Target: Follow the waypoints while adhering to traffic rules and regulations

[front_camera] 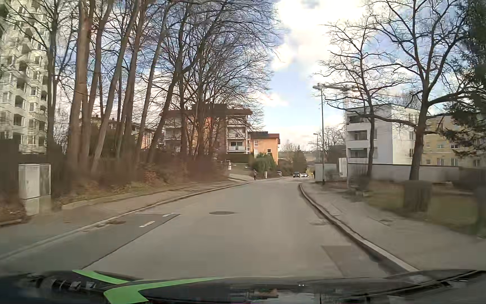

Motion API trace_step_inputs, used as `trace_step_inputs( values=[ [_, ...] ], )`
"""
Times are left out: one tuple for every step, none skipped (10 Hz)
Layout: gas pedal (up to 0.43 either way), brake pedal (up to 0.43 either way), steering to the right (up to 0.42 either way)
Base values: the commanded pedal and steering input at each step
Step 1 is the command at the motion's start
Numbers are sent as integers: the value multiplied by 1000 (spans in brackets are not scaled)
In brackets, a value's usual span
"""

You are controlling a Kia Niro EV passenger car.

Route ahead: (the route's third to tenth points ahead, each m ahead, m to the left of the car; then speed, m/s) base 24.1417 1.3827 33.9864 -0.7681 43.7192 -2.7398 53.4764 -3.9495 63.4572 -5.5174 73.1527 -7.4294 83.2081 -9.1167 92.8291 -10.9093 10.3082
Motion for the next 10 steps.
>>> trace_step_inputs(
  values=[
    [138, 0, 22],
    [138, 0, 22],
    [138, 0, 22],
    [138, 0, 22],
    [138, 0, 22],
    [138, 0, 22],
    [138, 0, 22],
    [138, 0, 22],
    [118, 0, 23],
    [118, 0, 23]
  ],
)
